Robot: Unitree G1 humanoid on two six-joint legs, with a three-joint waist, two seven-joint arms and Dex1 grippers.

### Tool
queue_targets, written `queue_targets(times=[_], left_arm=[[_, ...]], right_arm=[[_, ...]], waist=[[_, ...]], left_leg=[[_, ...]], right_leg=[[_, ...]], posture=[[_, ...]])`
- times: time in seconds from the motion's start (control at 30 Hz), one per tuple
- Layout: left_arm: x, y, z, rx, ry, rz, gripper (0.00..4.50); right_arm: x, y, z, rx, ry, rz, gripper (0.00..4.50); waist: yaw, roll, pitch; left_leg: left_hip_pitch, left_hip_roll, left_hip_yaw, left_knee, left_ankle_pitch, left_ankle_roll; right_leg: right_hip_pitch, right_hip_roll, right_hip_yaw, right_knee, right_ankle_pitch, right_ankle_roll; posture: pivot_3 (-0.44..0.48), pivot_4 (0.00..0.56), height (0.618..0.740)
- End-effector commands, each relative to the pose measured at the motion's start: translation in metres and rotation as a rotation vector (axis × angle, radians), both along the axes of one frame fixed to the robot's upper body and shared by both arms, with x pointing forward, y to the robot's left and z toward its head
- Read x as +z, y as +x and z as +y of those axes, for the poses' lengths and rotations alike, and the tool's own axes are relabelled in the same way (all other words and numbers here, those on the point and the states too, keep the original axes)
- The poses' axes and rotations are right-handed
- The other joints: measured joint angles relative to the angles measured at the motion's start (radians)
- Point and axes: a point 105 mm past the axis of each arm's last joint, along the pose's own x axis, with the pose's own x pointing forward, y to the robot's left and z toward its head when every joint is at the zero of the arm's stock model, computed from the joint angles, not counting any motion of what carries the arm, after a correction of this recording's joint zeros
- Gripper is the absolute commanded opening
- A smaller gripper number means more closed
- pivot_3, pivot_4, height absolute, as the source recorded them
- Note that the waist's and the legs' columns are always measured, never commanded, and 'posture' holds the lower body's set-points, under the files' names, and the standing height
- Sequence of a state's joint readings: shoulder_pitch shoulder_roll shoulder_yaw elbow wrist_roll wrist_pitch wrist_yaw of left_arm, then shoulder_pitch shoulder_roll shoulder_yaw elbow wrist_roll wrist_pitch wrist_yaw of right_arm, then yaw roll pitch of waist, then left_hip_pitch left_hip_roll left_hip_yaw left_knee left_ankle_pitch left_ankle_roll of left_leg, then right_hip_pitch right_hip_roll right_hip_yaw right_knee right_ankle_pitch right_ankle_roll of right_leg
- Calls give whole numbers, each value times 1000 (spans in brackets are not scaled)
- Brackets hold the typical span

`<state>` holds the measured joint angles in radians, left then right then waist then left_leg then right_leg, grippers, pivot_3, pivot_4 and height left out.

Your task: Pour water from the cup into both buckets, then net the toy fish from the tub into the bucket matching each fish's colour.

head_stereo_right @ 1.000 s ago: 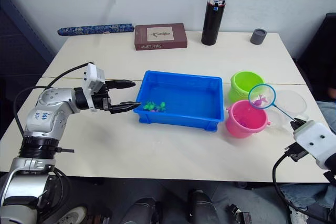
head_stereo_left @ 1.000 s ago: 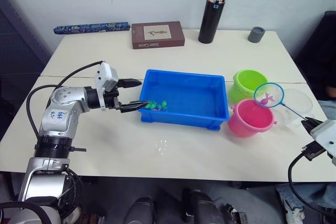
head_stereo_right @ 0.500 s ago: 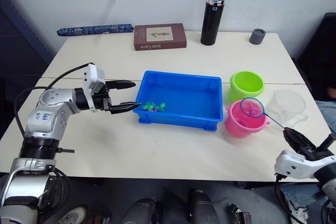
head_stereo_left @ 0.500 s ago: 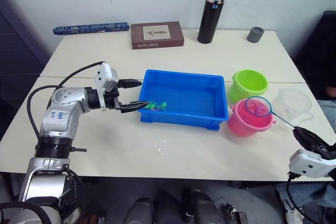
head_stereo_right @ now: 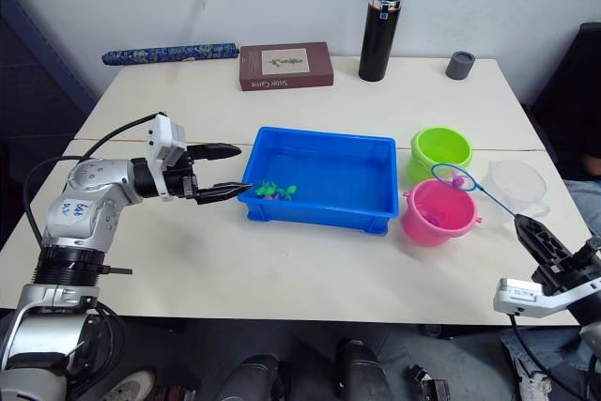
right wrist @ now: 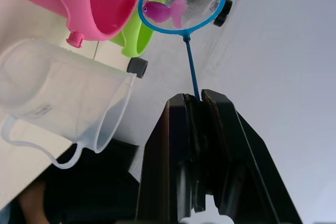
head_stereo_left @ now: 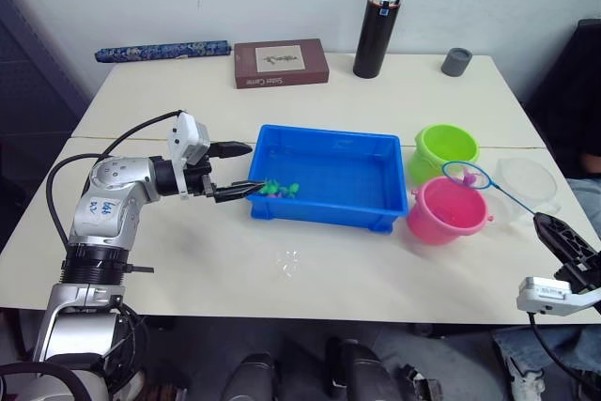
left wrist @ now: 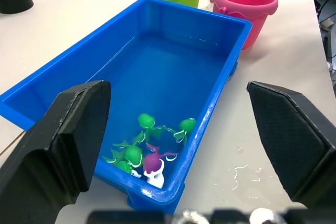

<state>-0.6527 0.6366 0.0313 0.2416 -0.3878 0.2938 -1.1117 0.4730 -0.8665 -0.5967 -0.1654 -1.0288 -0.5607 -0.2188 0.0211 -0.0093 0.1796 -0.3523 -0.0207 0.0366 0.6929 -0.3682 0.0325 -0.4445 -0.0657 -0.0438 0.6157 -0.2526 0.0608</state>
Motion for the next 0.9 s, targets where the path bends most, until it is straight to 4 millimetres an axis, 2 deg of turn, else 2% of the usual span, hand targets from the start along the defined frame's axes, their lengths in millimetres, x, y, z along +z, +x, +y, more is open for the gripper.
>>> queue_targets(times=[0.03,0.27,0.43,0.77,0.9], left_arm=[[15,-4,0,-10,-10,-63,4473],[24,-5,-6,-40,-9,-98,4473],[36,-12,-17,-105,-31,-121,4473],[35,-21,-20,-180,-27,-84,4473],[36,-19,-19,-178,-21,-88,4473]], right_arm=[[14,-4,0,6,-58,-84,0],[20,-10,3,7,-125,-147,0],[18,-15,4,-7,-138,-165,0],[24,-18,6,-8,-182,-220,0],[18,-20,11,-1,-175,-223,0]], waist=[[0,0,0],[0,0,0],[2,0,0],[-3,0,0],[-2,0,0]], left_leg=[[0,0,0,0,0,0],[0,0,0,0,0,0],[0,0,0,0,0,0],[1,1,1,0,1,-1],[1,1,1,0,1,-1]], right_leg=[[0,0,0,1,0,0],[0,1,1,2,0,0],[0,1,1,2,0,0],[0,3,3,3,0,-1],[0,3,3,3,0,-1]], posture=[[0,150,740],[0,150,740],[0,150,740],[0,150,740],[0,150,740]])
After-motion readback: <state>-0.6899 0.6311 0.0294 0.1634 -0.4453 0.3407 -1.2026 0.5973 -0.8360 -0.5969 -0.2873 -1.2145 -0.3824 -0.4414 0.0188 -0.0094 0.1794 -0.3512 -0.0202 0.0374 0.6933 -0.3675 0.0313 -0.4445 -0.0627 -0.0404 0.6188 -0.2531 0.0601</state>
